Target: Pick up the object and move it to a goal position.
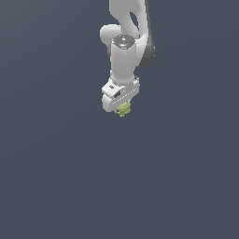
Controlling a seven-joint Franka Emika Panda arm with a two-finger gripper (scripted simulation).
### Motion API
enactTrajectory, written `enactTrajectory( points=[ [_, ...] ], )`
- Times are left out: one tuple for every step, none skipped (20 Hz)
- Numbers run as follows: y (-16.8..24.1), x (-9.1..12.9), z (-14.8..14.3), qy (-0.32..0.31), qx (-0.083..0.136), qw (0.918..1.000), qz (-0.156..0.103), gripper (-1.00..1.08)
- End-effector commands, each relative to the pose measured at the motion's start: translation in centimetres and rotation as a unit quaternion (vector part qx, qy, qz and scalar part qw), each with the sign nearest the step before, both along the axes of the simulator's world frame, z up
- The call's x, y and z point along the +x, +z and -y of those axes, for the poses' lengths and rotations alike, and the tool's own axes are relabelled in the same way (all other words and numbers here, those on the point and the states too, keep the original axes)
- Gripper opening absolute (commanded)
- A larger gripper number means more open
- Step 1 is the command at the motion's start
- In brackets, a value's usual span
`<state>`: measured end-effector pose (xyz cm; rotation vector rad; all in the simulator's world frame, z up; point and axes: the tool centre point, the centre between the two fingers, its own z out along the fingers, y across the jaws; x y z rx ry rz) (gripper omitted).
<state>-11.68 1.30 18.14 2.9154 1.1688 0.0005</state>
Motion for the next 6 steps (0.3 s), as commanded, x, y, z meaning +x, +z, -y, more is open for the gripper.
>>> enactTrajectory(
  points=[
    [0.46, -0.43, 0.13, 0.0, 0.0, 1.0, 0.0, -1.0],
    [0.57, -0.52, 0.16, 0.0, 0.0, 1.0, 0.0, -1.0],
    [0.66, -0.58, 0.19, 0.0, 0.0, 1.0, 0.0, -1.0],
    [0.72, -0.61, 0.21, 0.0, 0.0, 1.0, 0.0, -1.0],
    [0.76, -0.61, 0.22, 0.0, 0.0, 1.0, 0.0, -1.0],
    [0.76, -0.59, 0.22, 0.0, 0.0, 1.0, 0.0, -1.0]
  ],
)
